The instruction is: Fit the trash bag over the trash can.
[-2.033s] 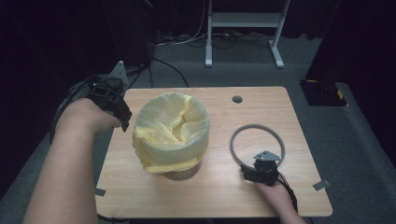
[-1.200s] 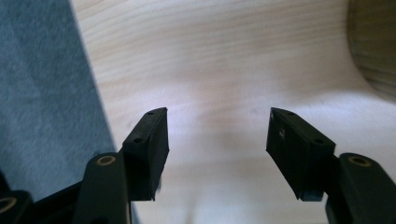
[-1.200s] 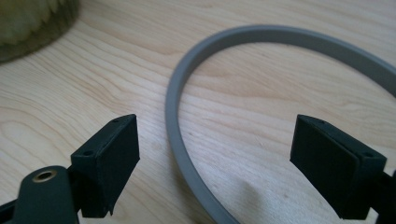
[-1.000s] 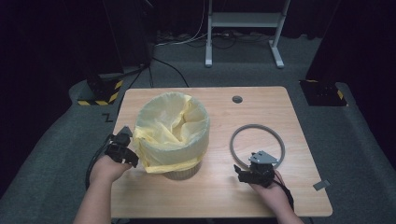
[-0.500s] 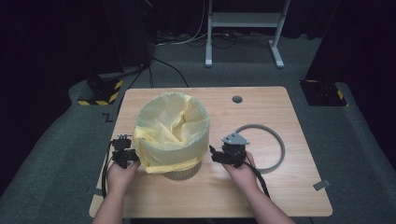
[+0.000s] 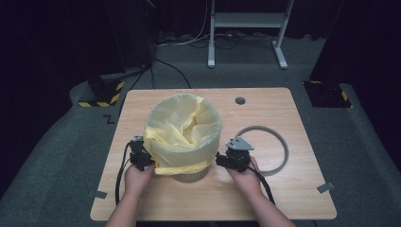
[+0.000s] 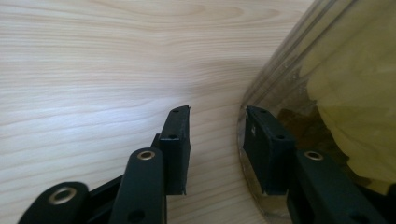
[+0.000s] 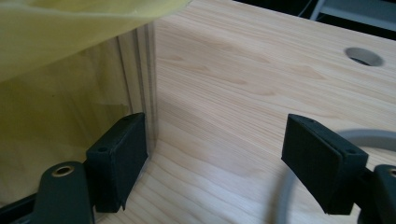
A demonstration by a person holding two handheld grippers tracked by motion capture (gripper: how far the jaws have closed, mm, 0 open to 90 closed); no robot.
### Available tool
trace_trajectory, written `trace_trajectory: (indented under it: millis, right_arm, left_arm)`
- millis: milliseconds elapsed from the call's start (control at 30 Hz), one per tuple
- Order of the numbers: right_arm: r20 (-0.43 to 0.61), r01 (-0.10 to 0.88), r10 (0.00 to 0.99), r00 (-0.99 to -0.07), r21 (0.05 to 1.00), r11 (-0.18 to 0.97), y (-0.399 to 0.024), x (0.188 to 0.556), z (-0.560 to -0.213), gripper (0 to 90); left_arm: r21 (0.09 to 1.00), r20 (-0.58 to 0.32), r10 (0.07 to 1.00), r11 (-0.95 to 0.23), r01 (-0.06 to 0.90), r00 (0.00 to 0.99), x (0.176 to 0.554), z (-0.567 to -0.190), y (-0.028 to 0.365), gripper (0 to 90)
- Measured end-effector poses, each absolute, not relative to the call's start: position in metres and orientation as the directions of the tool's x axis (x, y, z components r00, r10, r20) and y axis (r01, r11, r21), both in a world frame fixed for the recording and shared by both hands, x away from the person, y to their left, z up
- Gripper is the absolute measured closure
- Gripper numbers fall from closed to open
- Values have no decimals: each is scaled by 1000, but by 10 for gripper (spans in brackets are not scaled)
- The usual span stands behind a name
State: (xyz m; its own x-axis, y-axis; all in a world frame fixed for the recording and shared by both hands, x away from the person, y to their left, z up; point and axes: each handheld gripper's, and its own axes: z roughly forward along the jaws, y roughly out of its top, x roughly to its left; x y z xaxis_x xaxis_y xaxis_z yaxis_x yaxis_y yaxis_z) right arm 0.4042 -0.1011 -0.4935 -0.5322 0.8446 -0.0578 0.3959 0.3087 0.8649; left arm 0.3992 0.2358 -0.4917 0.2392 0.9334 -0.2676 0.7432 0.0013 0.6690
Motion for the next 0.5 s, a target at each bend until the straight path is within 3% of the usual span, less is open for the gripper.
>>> trace_trajectory:
  millis: [100, 167, 233, 333, 433, 500]
  right_arm:
    - [-46, 409, 860, -508, 866, 288, -114, 404, -494, 221]
    - [-44, 415, 865, -500, 865, 283, -122, 405, -494, 209]
    - [-38, 424, 862, -505, 859, 286, -126, 406, -495, 195]
    - [-50, 418, 862, -505, 860, 294, -129, 404, -496, 194]
    - [-56, 414, 857, -512, 858, 304, -128, 403, -497, 194]
    - [-70, 411, 862, -503, 858, 309, -126, 401, -498, 246]
  left_arm:
    - [674, -261, 926, -27, 739, 272, 401, -493, 225, 581]
    - [673, -271, 920, -30, 739, 284, 403, -497, 227, 478]
    - [671, -303, 910, -7, 741, 284, 402, -501, 232, 437]
    - [690, -311, 909, 14, 724, 279, 397, -502, 228, 461]
    - [692, -320, 907, 26, 722, 275, 395, -502, 223, 561]
    - [694, -313, 903, 7, 720, 293, 397, -503, 218, 580]
